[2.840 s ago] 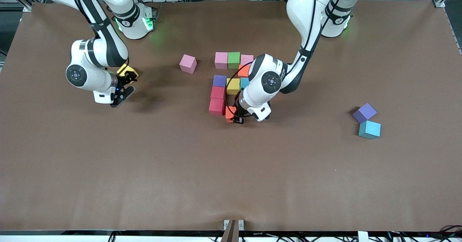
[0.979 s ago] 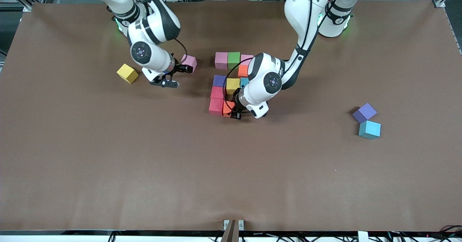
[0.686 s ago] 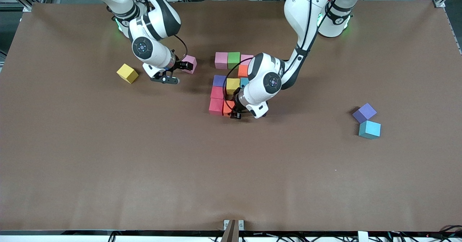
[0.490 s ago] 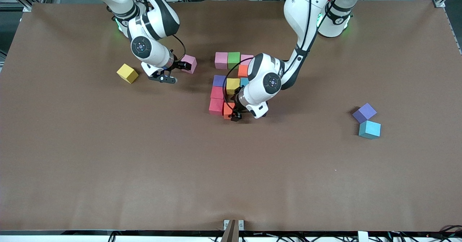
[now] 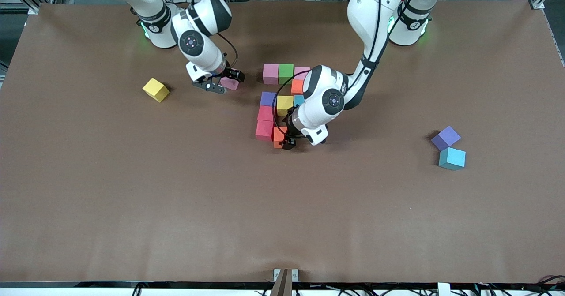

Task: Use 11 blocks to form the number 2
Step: 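Grasp the light pink cube with the right gripper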

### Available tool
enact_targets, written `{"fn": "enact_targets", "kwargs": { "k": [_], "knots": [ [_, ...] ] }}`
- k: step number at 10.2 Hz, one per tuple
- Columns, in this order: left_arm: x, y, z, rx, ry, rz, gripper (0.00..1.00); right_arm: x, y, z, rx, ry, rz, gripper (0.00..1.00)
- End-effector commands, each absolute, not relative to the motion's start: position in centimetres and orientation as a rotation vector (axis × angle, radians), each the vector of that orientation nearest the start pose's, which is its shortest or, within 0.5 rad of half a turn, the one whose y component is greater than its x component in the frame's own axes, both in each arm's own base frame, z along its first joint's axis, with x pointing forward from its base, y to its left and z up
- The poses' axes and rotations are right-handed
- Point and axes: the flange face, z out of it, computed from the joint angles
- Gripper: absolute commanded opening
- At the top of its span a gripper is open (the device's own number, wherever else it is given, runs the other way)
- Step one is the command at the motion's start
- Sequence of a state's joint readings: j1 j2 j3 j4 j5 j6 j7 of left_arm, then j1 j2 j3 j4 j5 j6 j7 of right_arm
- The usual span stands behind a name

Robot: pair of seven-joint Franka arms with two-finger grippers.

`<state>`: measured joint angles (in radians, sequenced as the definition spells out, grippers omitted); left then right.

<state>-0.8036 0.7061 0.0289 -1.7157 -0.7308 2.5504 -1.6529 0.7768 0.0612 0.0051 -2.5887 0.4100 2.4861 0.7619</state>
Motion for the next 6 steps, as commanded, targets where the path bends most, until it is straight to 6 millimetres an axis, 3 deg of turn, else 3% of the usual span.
{"fn": "enact_targets", "kwargs": {
  "k": [1,6],
  "knots": [
    [48.9,-47.2,19.1,-2.515,-2.232,0.613,1.0,29.2,29.2,21.7,-3.016,0.53,0.391,1.0],
    [48.7,-47.3,18.7,-2.578,-2.166,0.597,1.0,28.7,29.1,20.3,-3.027,0.525,0.345,1.0]
  ]
}}
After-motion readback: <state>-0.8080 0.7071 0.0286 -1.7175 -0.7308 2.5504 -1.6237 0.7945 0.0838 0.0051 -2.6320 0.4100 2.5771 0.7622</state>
